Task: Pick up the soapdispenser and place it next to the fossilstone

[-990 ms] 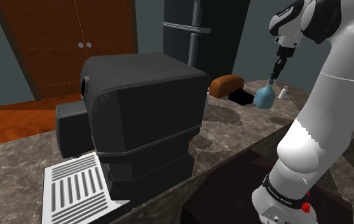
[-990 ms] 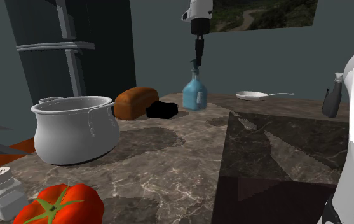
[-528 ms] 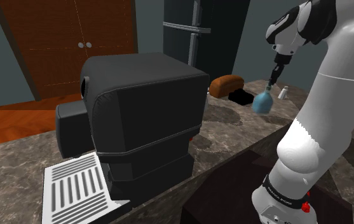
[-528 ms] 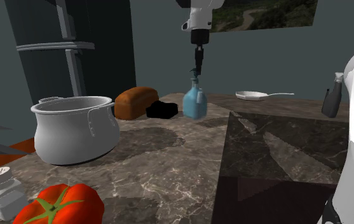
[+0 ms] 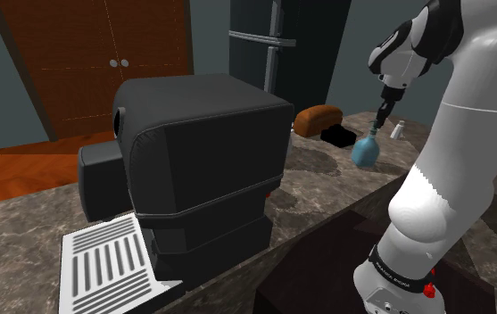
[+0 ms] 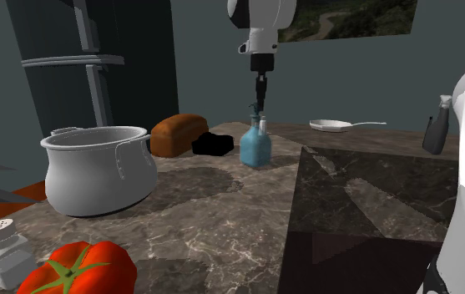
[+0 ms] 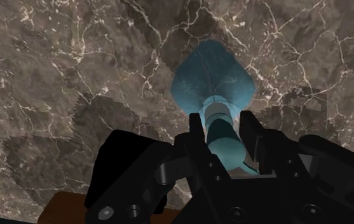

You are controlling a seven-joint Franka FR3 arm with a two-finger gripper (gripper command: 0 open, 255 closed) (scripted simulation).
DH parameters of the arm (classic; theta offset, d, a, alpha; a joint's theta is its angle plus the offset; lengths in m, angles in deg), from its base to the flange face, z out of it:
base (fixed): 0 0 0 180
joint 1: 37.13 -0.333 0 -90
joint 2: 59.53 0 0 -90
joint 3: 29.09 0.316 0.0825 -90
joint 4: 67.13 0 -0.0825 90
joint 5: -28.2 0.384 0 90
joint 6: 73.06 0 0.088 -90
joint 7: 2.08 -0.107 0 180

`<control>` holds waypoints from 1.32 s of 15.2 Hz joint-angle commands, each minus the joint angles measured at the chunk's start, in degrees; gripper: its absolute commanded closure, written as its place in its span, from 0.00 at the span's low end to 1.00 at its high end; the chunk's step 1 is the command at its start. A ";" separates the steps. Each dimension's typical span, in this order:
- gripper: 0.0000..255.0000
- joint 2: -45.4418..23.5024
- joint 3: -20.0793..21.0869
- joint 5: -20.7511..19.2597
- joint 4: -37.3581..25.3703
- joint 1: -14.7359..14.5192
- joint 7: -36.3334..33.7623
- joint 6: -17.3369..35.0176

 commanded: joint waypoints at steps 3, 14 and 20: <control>1.00 -0.79 0.15 0.77 0.54 0.26 0.51 1.09; 0.00 -0.80 0.14 0.78 0.54 0.25 0.52 1.09; 0.00 2.74 -0.46 -2.59 -3.80 -0.83 -1.78 -5.47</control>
